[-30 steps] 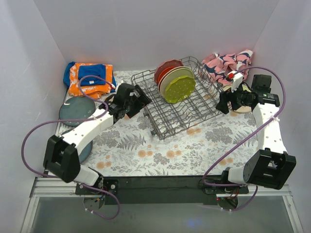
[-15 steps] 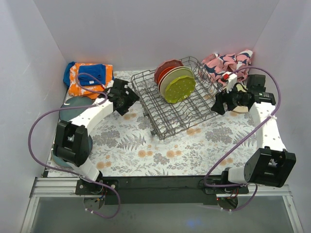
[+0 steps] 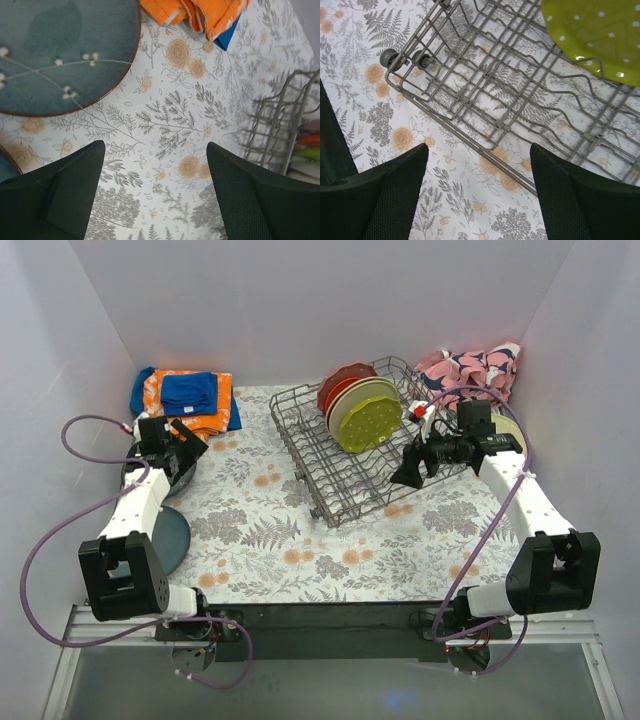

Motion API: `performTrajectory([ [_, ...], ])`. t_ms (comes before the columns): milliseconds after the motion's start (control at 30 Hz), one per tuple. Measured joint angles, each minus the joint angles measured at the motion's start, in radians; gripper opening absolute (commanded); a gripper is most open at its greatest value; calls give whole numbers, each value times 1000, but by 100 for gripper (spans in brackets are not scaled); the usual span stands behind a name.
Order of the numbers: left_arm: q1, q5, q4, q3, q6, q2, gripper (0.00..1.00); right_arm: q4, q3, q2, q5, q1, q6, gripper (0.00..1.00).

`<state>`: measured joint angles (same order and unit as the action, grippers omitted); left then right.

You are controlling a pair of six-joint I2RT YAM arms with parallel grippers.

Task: Load the plates into the dish rack
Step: Grab a plate with the left arm

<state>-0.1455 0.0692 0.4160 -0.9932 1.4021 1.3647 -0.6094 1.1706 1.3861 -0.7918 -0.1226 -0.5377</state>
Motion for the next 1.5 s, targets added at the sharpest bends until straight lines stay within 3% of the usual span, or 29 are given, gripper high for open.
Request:
performTrajectory([
  [100,5,-49,-11,-24,-175,39,76,25,-47,-5,-30,-9,11,88],
  [200,17,-58,25,-146,-301,154,75,45,-80,-15,-50,-17,18,88],
  [300,49,19,69,-304,-406,306,75,61,-101,-21,-58,-23,19,88],
  [533,175,258,179,-467,-592,534,61,68,-109,-32,-72,-29,19,88],
  [767,201,450,222,-509,-658,642,56,74,-109,-61,-76,-29,19,88],
  [833,204,502,224,-509,-667,657,48,78,-109,-62,-76,-29,19,88],
  [967,212,586,219,-509,-681,674,46,83,-109,-62,-76,-29,19,88],
  [1500,251,727,182,-509,-708,773,44,87,-115,-65,-75,-29,18,88],
])
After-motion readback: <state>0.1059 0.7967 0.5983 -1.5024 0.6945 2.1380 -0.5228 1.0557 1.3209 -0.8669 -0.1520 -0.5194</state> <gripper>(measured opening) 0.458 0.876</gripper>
